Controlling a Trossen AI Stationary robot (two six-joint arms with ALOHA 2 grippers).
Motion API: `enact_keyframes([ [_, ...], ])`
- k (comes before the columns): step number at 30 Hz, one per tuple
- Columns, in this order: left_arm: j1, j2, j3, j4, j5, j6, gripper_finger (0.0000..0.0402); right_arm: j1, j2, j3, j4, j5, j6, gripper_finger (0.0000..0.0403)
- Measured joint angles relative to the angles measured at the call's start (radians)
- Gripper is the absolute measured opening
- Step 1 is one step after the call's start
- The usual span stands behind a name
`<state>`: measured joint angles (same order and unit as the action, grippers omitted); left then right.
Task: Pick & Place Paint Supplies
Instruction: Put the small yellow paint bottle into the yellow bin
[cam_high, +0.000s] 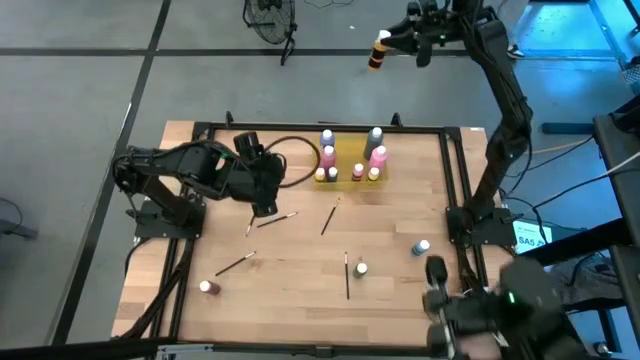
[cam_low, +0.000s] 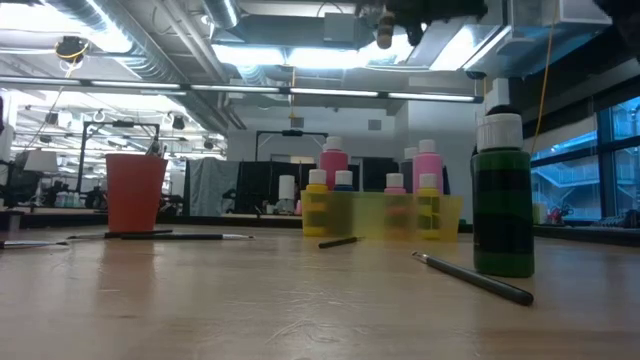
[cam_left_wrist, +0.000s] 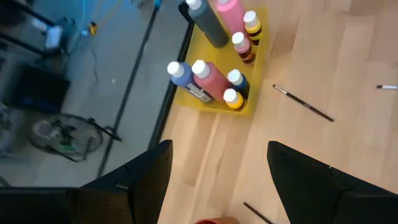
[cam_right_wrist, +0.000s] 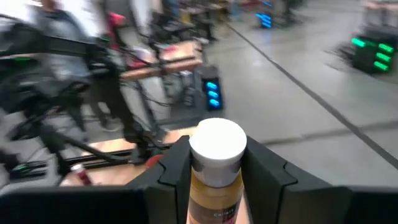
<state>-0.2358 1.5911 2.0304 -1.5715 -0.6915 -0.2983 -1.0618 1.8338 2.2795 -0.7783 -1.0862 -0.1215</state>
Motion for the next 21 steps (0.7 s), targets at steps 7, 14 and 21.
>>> enact_keyframes([
  [7,0.037,-0.002,0.000,0.000,0.013,-0.099,0.0258,-0.085,0.152,0.000,0.214,-0.351,-0.004,0.0110],
  [14,0.102,-0.003,0.000,0.010,0.023,-0.195,0.0258,-0.102,0.286,0.000,0.386,-0.485,0.015,0.0110],
  [21,0.165,-0.003,0.001,0.101,0.063,-0.213,0.0258,-0.096,0.370,0.000,0.394,-0.484,-0.039,0.0110],
])
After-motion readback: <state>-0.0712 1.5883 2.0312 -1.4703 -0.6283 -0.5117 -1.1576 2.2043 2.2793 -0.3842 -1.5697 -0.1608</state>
